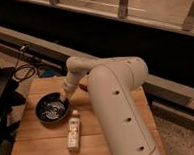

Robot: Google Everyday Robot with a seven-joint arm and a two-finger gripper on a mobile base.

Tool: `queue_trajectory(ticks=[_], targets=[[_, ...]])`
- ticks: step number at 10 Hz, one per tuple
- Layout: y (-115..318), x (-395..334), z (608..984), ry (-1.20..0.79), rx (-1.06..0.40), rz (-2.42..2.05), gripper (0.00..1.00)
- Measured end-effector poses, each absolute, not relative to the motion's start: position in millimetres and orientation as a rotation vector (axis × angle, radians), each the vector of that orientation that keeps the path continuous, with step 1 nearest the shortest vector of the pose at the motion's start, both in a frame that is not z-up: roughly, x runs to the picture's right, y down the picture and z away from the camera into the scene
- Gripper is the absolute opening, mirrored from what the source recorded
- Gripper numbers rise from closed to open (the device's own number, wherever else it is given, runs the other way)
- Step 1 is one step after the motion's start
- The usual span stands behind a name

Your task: Drag the ceramic bowl in a circle

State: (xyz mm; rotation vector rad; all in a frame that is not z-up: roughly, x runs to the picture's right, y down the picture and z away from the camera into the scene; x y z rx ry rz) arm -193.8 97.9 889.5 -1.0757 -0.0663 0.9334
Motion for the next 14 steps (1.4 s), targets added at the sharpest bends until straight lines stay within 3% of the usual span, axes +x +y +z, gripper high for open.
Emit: queue_trajectory(ticks=[2,3,8,12,14], targets=[[97,-196,889,-0.071,-1.076,0.922,0.03],[95,-197,889,-0.074,-1.075,0.919,0.0],[45,-189,882,-0.097,-0.978,0.957,0.0],[-21,-141,914,-0.09,-0.91,1.099,0.0],[-32,-142,925,-0.109,-0.916,1.121,0.0]])
